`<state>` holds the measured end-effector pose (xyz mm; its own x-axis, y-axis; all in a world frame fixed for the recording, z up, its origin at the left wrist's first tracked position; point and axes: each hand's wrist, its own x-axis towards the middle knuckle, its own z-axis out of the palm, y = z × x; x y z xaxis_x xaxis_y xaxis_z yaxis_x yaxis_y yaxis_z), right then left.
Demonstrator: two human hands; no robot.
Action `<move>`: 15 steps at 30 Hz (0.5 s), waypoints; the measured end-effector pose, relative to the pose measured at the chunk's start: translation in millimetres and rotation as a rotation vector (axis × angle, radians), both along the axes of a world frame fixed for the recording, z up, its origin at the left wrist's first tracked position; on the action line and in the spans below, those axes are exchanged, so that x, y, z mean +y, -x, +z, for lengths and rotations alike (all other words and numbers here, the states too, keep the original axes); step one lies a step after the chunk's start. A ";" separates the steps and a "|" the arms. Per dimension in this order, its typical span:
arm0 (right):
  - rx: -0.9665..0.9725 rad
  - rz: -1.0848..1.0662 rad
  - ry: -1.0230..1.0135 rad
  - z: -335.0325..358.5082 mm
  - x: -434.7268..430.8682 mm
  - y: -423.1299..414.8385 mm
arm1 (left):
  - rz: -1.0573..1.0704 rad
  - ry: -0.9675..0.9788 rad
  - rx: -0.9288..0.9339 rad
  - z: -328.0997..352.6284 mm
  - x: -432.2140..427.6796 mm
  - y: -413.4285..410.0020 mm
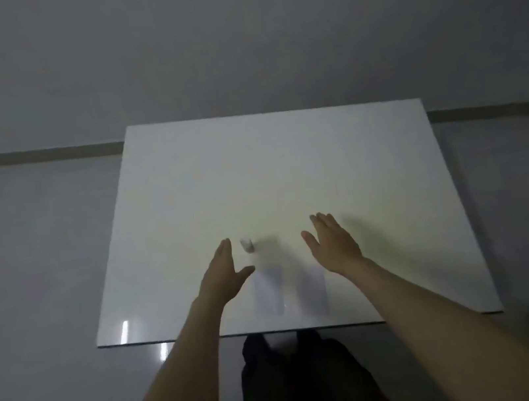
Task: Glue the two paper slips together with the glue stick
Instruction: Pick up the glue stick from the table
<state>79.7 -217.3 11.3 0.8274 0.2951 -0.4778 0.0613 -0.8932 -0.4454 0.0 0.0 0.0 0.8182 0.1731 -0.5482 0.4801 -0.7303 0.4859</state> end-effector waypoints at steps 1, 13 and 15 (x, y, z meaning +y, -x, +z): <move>-0.008 -0.032 -0.017 -15.0 0.9 1.5 | 0.030 0.010 -0.056 -13.7 -1.4 -1.0; -0.665 -0.103 -0.593 -127.5 51.1 -4.3 | 0.240 0.195 -0.840 -129.9 -1.6 -27.4; -0.763 -0.109 -0.674 -124.5 57.0 4.0 | 0.217 0.290 -0.922 -127.5 -6.0 -24.1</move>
<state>75.7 -160.3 -113.3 0.8798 0.2128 0.4250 0.4724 -0.4889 -0.7333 24.1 -6.0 -127.5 0.9125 0.3293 0.2427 -0.0668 -0.4654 0.8826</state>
